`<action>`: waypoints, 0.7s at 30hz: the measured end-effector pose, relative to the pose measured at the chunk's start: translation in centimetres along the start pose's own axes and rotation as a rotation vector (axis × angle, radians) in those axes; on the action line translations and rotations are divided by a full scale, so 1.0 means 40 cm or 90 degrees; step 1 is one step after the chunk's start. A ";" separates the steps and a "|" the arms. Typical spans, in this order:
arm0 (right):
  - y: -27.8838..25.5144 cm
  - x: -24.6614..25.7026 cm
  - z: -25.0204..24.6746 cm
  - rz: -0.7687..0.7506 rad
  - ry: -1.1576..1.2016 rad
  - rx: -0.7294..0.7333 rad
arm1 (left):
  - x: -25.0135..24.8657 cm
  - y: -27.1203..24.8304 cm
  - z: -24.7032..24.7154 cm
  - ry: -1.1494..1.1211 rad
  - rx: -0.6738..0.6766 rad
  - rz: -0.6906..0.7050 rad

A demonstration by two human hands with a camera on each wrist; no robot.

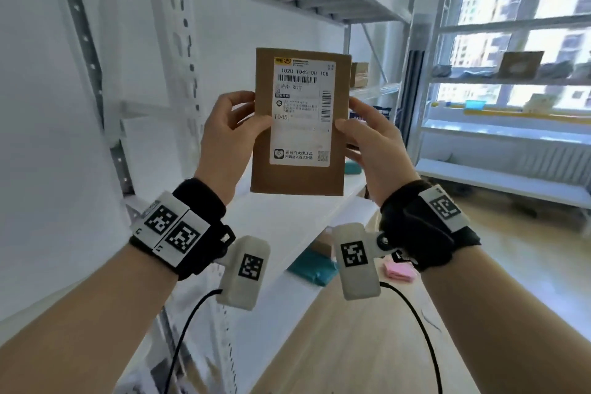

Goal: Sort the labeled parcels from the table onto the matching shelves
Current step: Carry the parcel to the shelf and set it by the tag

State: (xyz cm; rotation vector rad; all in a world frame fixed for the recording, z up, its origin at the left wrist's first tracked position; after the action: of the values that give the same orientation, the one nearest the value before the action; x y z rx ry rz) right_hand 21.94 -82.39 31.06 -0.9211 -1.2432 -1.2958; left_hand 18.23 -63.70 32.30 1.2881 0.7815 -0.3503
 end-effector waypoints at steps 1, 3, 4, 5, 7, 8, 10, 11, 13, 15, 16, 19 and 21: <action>0.040 0.014 -0.021 -0.008 -0.002 0.001 | 0.016 0.030 0.027 -0.006 -0.002 0.008; 0.125 0.044 -0.052 -0.022 -0.011 0.012 | 0.048 0.095 0.078 -0.011 -0.011 0.024; 0.166 0.059 -0.064 -0.026 -0.016 0.019 | 0.063 0.127 0.102 -0.008 -0.016 0.030; 0.206 0.072 -0.073 -0.031 -0.019 0.025 | 0.078 0.159 0.124 -0.008 -0.021 0.035; 0.284 0.093 -0.088 -0.043 -0.017 0.035 | 0.109 0.218 0.161 -0.017 -0.034 0.045; 0.319 0.101 -0.096 -0.048 -0.012 0.038 | 0.123 0.245 0.176 -0.019 -0.038 0.052; 0.389 0.114 -0.109 -0.053 -0.007 0.051 | 0.150 0.293 0.203 -0.012 -0.045 0.062; 0.422 0.119 -0.112 -0.056 -0.009 0.057 | 0.161 0.313 0.214 -0.005 -0.048 0.062; 0.481 0.131 -0.110 -0.061 -0.012 0.064 | 0.178 0.352 0.229 0.004 -0.057 0.061; 0.537 0.143 -0.101 -0.066 0.000 0.080 | 0.189 0.394 0.234 0.012 -0.068 0.067; 0.564 0.148 -0.095 -0.069 0.007 0.094 | 0.194 0.414 0.233 0.018 -0.076 0.073; 0.650 0.160 -0.076 -0.073 0.024 0.152 | 0.207 0.469 0.235 0.066 -0.108 0.091; 0.707 0.162 -0.065 -0.073 0.035 0.196 | 0.223 0.499 0.246 0.111 -0.135 0.102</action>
State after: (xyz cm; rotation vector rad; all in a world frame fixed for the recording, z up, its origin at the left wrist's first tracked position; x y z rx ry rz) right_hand 49.19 -82.92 41.36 -0.5988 -1.4211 -1.1672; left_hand 40.35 -65.90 41.26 1.1812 0.8320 -0.0247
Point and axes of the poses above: each hand's wrist, its own y-axis towards the middle knuckle, its own z-axis out of the palm, x = y × z, the point moved 4 cm from there along y, towards the middle knuckle, and after that the axes turned 14 degrees about z, right-handed, at the moved point
